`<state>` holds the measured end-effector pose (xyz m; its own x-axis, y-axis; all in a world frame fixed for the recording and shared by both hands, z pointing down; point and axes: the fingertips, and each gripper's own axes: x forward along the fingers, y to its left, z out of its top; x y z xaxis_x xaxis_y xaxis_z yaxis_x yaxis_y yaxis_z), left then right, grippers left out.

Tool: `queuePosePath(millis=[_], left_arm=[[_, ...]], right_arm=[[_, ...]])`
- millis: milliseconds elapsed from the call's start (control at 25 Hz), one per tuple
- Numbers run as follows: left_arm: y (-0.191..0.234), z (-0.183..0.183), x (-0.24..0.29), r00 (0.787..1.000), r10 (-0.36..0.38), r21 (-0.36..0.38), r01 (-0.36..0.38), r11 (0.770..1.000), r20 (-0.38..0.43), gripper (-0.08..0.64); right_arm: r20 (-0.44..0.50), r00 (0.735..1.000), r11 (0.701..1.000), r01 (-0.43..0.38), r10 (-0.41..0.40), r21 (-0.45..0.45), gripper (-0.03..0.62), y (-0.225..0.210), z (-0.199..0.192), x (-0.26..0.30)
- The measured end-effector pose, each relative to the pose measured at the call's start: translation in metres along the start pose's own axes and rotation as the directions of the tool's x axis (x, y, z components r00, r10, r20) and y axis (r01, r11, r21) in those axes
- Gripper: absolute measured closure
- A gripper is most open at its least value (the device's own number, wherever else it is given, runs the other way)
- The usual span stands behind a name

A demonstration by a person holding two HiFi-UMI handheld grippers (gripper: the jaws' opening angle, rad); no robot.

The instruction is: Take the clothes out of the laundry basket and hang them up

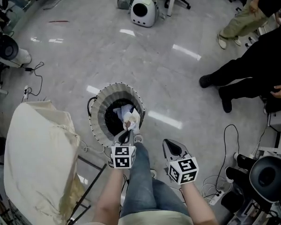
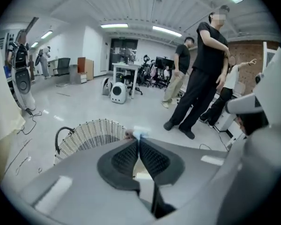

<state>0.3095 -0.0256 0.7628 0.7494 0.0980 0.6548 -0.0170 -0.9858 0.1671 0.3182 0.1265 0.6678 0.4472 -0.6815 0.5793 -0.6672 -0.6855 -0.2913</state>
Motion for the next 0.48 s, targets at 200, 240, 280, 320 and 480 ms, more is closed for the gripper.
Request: queuePosePath(millis=[200,240,280,320,480], left_arm=[[-0.033,0.045,-0.080,0.992,0.016,-0.029,-0.013,1.000,0.129,0.538],[-0.040,0.054,-0.095,0.989,0.016,-0.031,-0.011,0.999,0.150,0.538],[-0.046,0.063,-0.110,0.985,0.011,-0.032,-0.006,0.999,0.170,0.538],[-0.052,0.071,-0.125,0.982,0.002,-0.030,0.004,1.000,0.188,0.537],[-0.075,0.105,-0.190,0.960,-0.052,0.004,0.053,0.999,0.275,0.538]], right_arm=[[0.051,0.997,0.996,-0.046,0.050,-0.079,0.591,0.034,0.015,-0.056],[0.057,0.997,0.995,-0.051,0.056,-0.090,0.591,0.039,0.017,-0.064],[0.059,0.996,0.993,-0.055,0.061,-0.100,0.591,0.044,0.019,-0.071],[0.055,0.996,0.992,-0.058,0.064,-0.111,0.591,0.049,0.020,-0.078],[0.012,0.994,0.980,-0.109,0.112,-0.167,0.571,0.079,0.014,-0.100]])
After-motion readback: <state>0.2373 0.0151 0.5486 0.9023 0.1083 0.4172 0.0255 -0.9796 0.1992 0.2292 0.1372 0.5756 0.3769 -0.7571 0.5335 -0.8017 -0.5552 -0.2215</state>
